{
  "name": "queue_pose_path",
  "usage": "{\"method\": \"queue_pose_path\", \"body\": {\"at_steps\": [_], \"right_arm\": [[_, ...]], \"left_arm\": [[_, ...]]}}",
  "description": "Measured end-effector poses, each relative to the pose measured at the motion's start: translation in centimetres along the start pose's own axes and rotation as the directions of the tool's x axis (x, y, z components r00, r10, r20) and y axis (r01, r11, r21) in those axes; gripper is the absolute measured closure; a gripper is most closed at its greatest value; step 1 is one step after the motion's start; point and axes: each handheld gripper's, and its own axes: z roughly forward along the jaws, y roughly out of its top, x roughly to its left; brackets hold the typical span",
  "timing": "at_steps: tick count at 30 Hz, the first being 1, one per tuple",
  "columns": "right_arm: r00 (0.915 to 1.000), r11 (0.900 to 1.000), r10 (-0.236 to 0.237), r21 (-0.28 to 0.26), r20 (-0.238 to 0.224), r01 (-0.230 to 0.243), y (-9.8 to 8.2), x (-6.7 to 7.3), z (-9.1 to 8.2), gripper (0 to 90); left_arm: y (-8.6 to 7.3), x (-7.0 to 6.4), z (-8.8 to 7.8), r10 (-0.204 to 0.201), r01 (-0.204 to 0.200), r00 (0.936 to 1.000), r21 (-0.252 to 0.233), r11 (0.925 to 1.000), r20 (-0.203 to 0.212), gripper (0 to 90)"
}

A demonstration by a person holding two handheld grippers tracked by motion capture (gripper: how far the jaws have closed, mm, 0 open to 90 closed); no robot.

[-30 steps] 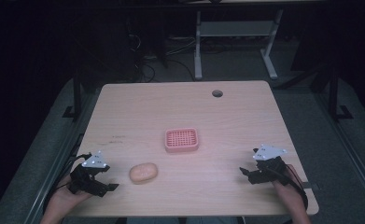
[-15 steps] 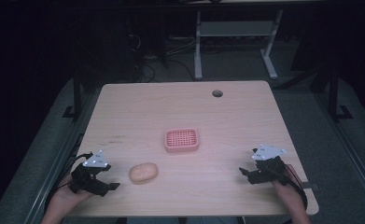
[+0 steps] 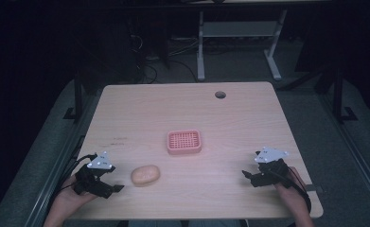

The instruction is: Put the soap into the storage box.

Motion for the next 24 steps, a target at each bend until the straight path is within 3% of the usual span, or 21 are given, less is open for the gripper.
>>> {"method": "queue_pose_path", "body": {"at_steps": [14, 24], "right_arm": [[1.0, 1.0, 0.007, -0.011, 0.001, -0.007, 0.0, 0.2, -0.2, 13.8], [0.9999, 1.0, 0.014, -0.015, 0.004, -0.014, 0.0, 0.2, -0.2, 13.8]], "left_arm": [[1.1, -0.1, 0.0, 0.032, -0.032, 0.9995, 0.007, 0.9995, 0.009, 21.8], [2.6, -0.5, 0.6, 0.057, -0.058, 0.998, 0.047, 0.9972, 0.027, 21.9]]}}
